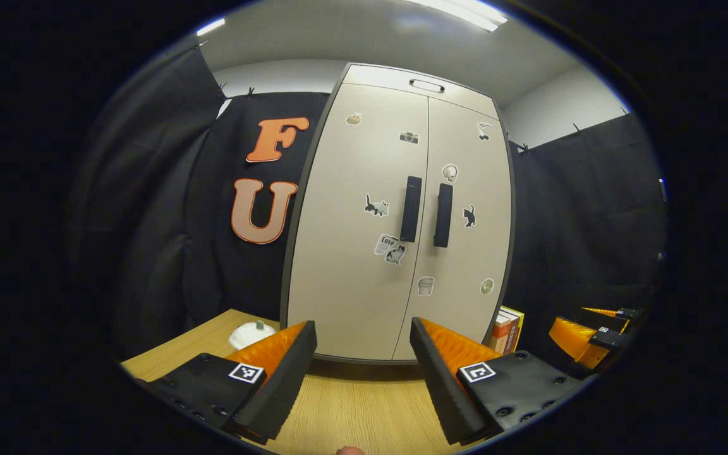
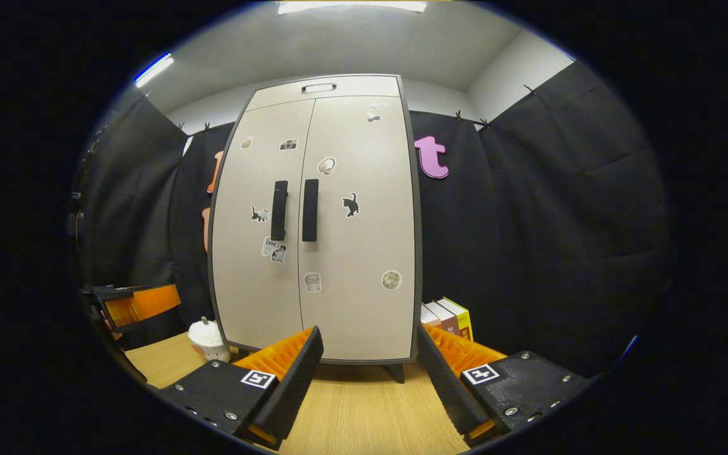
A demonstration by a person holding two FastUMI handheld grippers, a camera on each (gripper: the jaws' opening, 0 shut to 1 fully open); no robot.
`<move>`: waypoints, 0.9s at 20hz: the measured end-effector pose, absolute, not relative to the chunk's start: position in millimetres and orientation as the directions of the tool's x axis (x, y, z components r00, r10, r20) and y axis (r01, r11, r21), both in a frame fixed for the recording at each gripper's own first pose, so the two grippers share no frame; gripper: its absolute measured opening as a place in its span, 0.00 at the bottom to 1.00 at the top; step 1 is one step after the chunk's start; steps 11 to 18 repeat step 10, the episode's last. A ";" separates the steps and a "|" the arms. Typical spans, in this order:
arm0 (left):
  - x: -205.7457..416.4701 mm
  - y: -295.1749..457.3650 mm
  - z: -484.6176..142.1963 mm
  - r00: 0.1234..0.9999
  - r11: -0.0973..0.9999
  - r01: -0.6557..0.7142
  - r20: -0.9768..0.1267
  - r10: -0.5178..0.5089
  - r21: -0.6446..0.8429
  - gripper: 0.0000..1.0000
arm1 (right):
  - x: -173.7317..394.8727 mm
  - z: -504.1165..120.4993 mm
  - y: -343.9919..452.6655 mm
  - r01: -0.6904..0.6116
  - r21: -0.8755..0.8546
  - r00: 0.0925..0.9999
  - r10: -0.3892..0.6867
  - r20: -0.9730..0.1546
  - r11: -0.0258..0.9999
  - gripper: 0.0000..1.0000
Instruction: Grab one shoe with the right hand and put it into the shoe cabinet, grab the other shoe with the left hand and put it into the shoe cabinet; then close the right door with the right hand and the left door with the left hand.
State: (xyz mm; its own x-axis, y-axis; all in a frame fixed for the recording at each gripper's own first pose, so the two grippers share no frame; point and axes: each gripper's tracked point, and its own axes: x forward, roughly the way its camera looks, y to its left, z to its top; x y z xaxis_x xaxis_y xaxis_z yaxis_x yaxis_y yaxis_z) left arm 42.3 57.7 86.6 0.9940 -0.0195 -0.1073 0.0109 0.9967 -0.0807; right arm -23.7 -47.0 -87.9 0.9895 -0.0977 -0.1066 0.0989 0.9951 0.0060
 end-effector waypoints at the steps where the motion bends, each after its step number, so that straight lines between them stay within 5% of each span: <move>1: 42.9 60.1 88.3 0.995 0.998 0.007 -0.099 -0.014 -0.069 0.96 | -24.3 -87.9 -49.3 0.105 0.007 0.989 -0.104 -0.104 0.994 0.92; 18: 41.9 64.9 92.7 0.997 0.998 -0.012 -0.078 0.007 -0.059 0.96 | -27.0 -86.6 -54.5 0.124 0.017 0.988 -0.122 -0.099 0.992 0.92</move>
